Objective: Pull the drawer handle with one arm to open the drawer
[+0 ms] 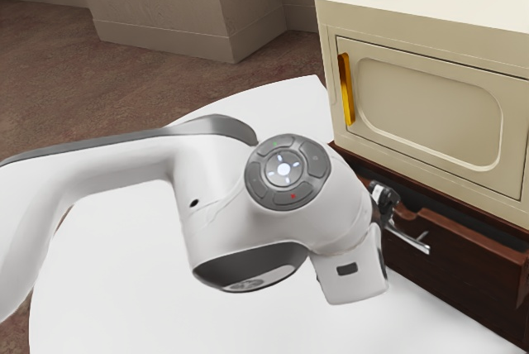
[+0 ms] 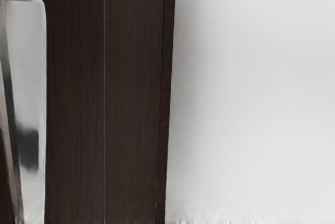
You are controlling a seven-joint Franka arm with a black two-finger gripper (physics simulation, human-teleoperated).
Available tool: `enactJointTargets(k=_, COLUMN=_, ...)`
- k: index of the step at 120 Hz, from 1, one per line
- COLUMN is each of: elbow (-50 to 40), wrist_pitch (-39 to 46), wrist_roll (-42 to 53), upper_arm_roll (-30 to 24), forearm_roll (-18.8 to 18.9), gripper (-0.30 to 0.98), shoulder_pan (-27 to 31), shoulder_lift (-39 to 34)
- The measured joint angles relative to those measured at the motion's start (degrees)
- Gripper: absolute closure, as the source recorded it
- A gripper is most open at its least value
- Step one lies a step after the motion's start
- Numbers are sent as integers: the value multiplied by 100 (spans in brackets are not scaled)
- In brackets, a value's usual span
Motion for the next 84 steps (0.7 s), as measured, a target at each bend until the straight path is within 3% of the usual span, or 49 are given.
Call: enactJointTargets(k=84, elbow=-1184, wrist_pitch=-656, wrist_roll=25, upper_arm_roll=-311, forearm_roll=-195, gripper=5, shoulder_pan=-263, shoulder_lift=-1395)
